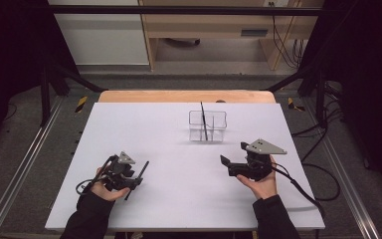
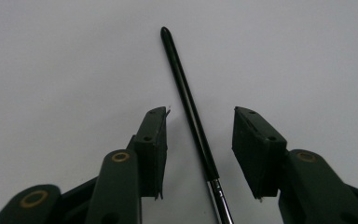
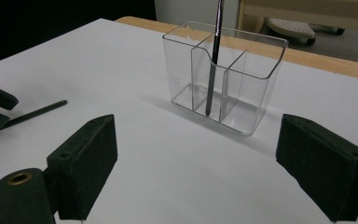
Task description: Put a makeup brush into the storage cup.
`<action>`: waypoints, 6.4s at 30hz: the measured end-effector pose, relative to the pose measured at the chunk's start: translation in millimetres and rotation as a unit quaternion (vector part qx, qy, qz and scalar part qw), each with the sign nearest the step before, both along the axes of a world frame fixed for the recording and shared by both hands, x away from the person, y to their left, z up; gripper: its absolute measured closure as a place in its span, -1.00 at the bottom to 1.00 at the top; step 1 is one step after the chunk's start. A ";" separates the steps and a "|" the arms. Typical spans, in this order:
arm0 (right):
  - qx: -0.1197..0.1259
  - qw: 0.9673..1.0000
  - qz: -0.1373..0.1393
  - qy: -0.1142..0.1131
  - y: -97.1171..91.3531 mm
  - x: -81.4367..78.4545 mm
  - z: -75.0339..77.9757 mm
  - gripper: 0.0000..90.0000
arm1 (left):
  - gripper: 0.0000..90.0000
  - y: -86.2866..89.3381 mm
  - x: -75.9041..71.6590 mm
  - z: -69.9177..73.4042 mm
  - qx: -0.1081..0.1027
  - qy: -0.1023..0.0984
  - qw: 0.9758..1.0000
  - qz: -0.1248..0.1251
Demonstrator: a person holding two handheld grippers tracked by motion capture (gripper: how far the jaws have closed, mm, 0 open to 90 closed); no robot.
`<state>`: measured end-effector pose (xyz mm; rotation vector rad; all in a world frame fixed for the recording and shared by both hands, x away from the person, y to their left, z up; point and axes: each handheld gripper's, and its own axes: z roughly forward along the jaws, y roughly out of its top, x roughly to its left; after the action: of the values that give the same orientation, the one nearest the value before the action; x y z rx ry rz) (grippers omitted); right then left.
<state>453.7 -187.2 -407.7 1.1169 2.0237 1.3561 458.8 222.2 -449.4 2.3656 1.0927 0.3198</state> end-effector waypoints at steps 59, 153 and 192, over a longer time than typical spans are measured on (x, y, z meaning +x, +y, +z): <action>-0.003 1.000 0.003 0.008 1.2 1.9 -1.6 -0.71 | 0.32 -1.5 7.4 14.9 0.003 0.018 0.999 -0.032; -0.017 1.000 0.021 0.002 2.6 -1.5 11.6 -0.74 | 0.85 -35.1 -9.3 48.8 0.011 -0.032 0.990 -0.134; -0.196 0.977 0.084 -0.025 43.7 -13.9 56.2 -0.72 | 0.85 -83.6 -4.0 87.5 -0.008 -0.070 0.969 -0.235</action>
<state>439.8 -143.5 -351.5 0.7428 2.2612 0.9817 454.8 138.6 -361.9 2.4533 0.4441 0.2961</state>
